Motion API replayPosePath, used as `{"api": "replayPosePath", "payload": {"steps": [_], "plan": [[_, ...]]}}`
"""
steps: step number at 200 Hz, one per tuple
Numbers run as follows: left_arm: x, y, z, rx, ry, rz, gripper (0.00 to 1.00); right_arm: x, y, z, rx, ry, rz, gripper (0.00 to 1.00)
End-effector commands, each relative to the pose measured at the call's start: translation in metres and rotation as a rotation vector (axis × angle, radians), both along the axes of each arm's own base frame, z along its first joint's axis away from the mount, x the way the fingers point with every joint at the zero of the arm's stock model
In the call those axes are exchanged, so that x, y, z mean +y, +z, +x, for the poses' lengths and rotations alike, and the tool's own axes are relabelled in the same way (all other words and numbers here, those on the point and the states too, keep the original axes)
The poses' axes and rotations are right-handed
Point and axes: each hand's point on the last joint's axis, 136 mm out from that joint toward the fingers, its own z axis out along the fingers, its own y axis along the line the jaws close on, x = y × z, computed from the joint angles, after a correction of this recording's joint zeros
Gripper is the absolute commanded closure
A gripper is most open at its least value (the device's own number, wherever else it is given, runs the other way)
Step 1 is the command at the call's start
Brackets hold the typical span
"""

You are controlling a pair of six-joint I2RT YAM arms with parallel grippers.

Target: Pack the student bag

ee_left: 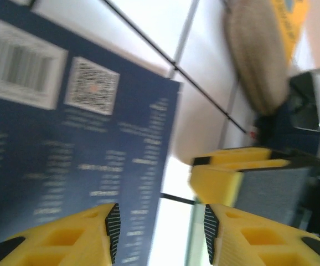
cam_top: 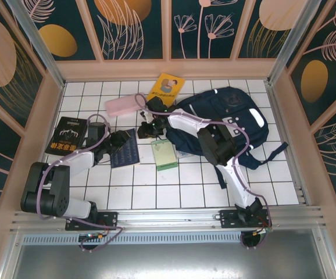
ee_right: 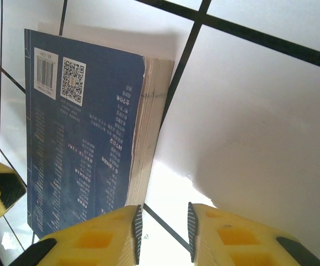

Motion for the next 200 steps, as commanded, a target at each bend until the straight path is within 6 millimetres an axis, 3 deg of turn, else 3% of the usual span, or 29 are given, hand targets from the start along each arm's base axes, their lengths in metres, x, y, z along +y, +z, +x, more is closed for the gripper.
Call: {"api": "replayPosePath", "payload": {"steps": [1,30,57,106,145,175,200], "plan": [[0.029,-0.002,-0.004,0.044,0.058,0.178,0.53,0.0,-0.006,-0.006,0.025,0.004,-0.009,0.68],[0.067,-0.013,-0.014,0.129,0.154,0.304,0.52,0.001,0.004,-0.011,-0.019,0.021,-0.031,0.67],[0.076,-0.031,-0.027,0.196,0.167,0.313,0.51,0.002,0.0,-0.02,-0.018,0.046,-0.043,0.66],[0.051,-0.056,-0.036,0.239,0.09,0.185,0.55,0.009,-0.002,-0.029,-0.017,0.071,-0.045,0.65],[0.016,-0.031,-0.027,0.109,0.057,-0.054,0.55,0.006,-0.002,-0.03,-0.024,0.062,-0.064,0.64],[0.011,-0.018,-0.025,0.052,0.051,-0.089,0.55,-0.003,-0.004,-0.026,-0.026,0.023,-0.084,0.64],[0.019,-0.035,-0.032,0.121,0.048,-0.008,0.56,-0.01,-0.017,-0.029,0.012,0.007,-0.132,0.66]]}}
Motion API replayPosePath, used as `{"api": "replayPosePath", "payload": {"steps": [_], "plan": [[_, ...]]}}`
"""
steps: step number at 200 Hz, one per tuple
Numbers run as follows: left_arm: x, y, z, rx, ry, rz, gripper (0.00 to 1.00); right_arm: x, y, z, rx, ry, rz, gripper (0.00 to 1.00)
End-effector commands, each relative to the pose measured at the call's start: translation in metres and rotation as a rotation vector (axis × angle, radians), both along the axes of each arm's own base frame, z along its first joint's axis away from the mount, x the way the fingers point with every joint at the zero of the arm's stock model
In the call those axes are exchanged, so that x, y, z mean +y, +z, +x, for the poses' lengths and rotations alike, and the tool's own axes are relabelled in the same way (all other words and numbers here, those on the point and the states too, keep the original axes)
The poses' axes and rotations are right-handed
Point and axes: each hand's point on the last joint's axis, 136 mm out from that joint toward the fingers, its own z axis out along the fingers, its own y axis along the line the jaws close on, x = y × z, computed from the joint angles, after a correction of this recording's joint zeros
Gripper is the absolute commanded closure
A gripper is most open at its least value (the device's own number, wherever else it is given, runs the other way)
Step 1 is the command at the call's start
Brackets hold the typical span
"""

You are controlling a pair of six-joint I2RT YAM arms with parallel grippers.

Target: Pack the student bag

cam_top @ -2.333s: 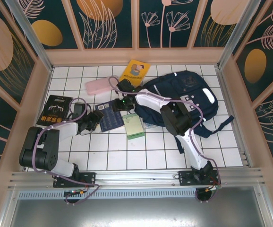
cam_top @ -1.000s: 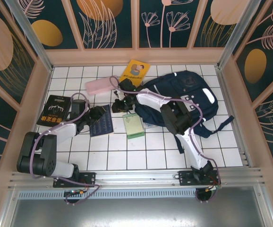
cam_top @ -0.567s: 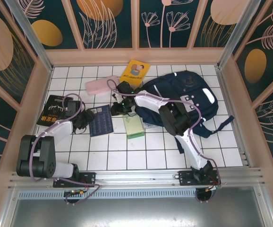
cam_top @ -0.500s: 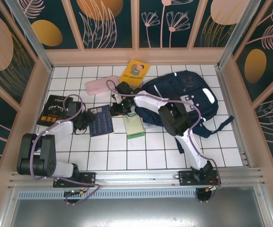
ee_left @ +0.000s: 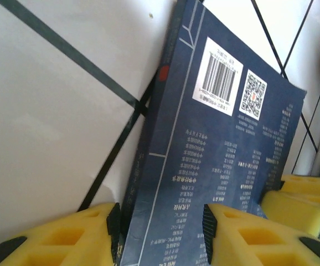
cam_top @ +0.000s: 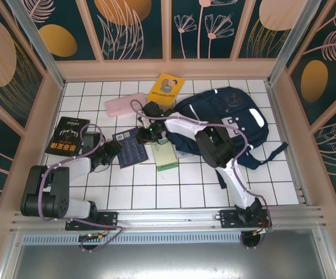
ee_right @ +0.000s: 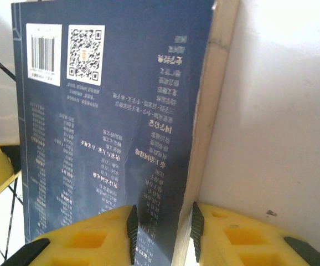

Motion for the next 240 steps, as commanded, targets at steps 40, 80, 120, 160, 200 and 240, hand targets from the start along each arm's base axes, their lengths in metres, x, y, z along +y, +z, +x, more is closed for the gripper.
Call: {"api": "replayPosePath", "payload": {"steps": [40,80,120,160,200,240], "plan": [[-0.022,-0.007,-0.005,0.025,-0.123,-0.051,0.6,-0.015,-0.019,-0.016,0.083,-0.032,-0.069,0.76],[-0.061,0.084,0.011,-0.309,-0.248,-0.321,0.64,-0.011,-0.013,-0.012,0.088,-0.034,-0.026,0.82],[-0.063,0.105,0.011,-0.374,-0.278,-0.314,0.64,-0.015,-0.009,-0.006,0.096,-0.056,-0.002,0.84],[-0.054,0.057,0.01,-0.213,-0.249,-0.224,0.65,-0.016,-0.008,-0.006,0.091,-0.054,-0.005,0.83],[-0.05,0.045,0.011,-0.168,-0.242,-0.184,0.72,-0.018,-0.006,-0.004,0.081,-0.062,-0.009,0.82],[-0.046,0.057,0.017,-0.199,-0.23,-0.153,0.96,-0.027,0.036,0.019,-0.073,-0.104,-0.04,0.71]]}}
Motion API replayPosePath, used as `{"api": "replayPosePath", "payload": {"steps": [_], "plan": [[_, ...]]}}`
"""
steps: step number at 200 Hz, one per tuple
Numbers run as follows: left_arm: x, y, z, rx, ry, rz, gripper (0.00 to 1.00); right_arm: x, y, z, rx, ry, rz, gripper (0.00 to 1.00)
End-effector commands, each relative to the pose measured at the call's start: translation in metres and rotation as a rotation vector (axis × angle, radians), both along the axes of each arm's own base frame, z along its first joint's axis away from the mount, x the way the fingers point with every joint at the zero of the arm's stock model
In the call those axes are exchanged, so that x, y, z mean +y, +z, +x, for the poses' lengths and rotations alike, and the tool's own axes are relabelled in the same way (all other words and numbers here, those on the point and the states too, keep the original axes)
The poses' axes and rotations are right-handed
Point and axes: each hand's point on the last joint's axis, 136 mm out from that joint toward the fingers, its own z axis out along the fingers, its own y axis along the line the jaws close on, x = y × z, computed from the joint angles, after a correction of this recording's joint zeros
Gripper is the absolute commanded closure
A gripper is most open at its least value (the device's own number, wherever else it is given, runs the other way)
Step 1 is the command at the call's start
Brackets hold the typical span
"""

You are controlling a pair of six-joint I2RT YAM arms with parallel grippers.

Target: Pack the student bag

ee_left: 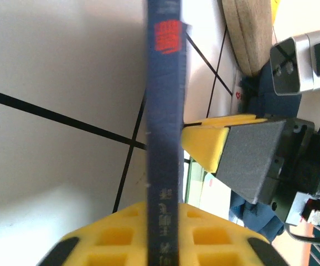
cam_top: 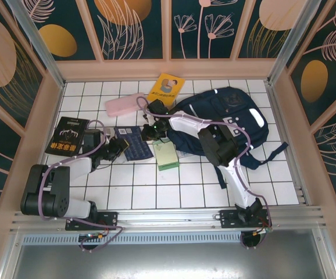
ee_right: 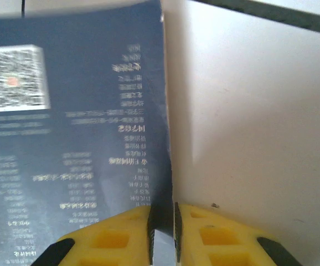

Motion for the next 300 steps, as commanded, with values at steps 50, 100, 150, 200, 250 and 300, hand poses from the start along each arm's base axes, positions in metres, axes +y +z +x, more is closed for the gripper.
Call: {"api": "replayPosePath", "payload": {"steps": [50,100,150,200,250,300], "plan": [[0.004,0.048,0.026,-0.125,0.0,0.069,1.0,-0.078,0.098,0.041,-0.359,-0.202,-0.221,0.57],[-0.001,0.073,0.036,-0.179,-0.012,0.039,1.0,-0.173,0.105,0.057,-0.372,-0.393,-0.319,0.51],[-0.006,0.084,0.04,-0.195,-0.03,0.01,1.0,-0.205,0.059,0.042,-0.267,-0.374,-0.369,0.4],[-0.008,0.092,0.041,-0.207,-0.037,-0.005,1.0,-0.226,0.032,0.04,-0.262,-0.399,-0.483,0.39],[-0.011,0.101,0.046,-0.23,-0.044,-0.032,1.0,-0.256,0.018,0.039,-0.304,-0.43,-0.61,0.67],[-0.017,0.127,0.053,-0.288,-0.022,-0.117,1.0,-0.241,0.089,0.066,-0.427,-0.466,-0.506,1.0]]}}
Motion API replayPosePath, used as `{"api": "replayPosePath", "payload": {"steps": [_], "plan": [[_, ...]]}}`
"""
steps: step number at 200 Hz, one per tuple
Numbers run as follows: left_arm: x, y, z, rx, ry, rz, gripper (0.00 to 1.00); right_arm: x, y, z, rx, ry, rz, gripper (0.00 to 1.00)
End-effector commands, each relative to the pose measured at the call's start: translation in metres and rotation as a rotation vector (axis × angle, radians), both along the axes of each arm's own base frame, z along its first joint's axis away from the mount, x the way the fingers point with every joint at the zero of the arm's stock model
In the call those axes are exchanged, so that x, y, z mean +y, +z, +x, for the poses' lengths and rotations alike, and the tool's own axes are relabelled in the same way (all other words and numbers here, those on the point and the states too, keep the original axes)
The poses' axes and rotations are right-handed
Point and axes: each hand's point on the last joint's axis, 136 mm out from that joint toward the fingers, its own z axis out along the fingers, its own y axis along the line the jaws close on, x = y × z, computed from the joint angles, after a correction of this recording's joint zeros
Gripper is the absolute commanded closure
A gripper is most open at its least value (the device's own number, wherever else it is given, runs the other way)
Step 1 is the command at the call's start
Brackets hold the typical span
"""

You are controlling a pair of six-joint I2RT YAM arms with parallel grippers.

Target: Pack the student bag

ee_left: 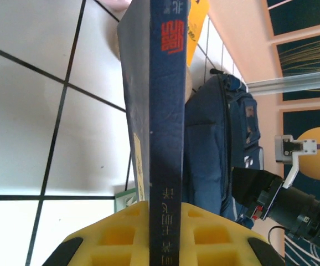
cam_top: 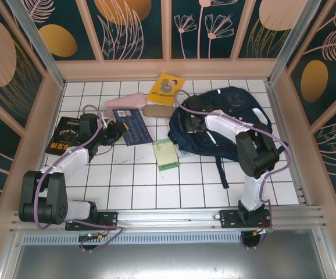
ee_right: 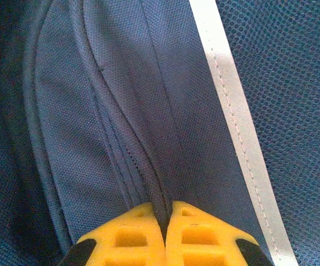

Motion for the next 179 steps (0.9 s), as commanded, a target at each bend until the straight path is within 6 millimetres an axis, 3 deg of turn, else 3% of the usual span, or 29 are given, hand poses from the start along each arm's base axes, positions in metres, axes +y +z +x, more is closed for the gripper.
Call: {"api": "replayPosePath", "payload": {"steps": [1,28,84,120,139,148,152,168,179], "plan": [[-0.011,0.049,0.013,-0.137,-0.017,-0.096,1.0,-0.008,0.051,0.019,-0.104,-0.03,-0.005,1.0],[-0.023,0.075,0.02,-0.197,-0.013,-0.181,1.0,0.004,0.104,0.037,-0.185,-0.005,0.056,1.0],[-0.057,0.113,0.042,-0.267,-0.009,-0.309,1.0,0.005,0.188,0.055,-0.282,0.044,0.209,1.0],[-0.119,0.125,0.052,-0.284,-0.127,-0.363,1.0,0.006,0.221,0.055,-0.306,0.091,0.345,1.0],[-0.15,0.114,0.059,-0.252,-0.161,-0.37,1.0,0.005,0.232,0.055,-0.307,0.105,0.42,1.0],[-0.162,0.125,0.064,-0.265,-0.168,-0.391,1.0,0.002,0.235,0.055,-0.31,0.103,0.436,1.0],[-0.169,0.113,0.068,-0.239,-0.164,-0.391,1.0,0.0,0.237,0.055,-0.312,0.099,0.442,1.0],[-0.193,0.111,0.075,-0.226,-0.189,-0.424,1.0,-0.005,0.243,0.057,-0.322,0.09,0.466,1.0],[-0.207,0.098,0.082,-0.186,-0.182,-0.416,1.0,-0.008,0.249,0.058,-0.326,0.083,0.491,1.0]]}}
